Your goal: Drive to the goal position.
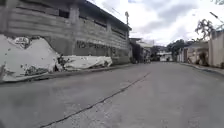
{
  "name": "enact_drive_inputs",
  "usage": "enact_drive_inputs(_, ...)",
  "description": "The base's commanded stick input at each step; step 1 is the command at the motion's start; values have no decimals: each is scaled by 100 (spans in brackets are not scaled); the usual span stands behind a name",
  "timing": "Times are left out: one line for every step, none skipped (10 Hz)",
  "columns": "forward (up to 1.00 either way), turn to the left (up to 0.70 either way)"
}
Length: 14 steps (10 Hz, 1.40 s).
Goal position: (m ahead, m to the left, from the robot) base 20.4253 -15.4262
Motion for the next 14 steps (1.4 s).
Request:
enact_drive_inputs(0, 0)
enact_drive_inputs(0, 0)
enact_drive_inputs(0, 0)
enact_drive_inputs(0, 0)
enact_drive_inputs(0, 0)
enact_drive_inputs(0, 0)
enact_drive_inputs(0, -85)
enact_drive_inputs(0, -100)
enact_drive_inputs(0, -100)
enact_drive_inputs(0, -100)
enact_drive_inputs(0, -100)
enact_drive_inputs(0, -100)
enact_drive_inputs(0, -100)
enact_drive_inputs(0, -100)
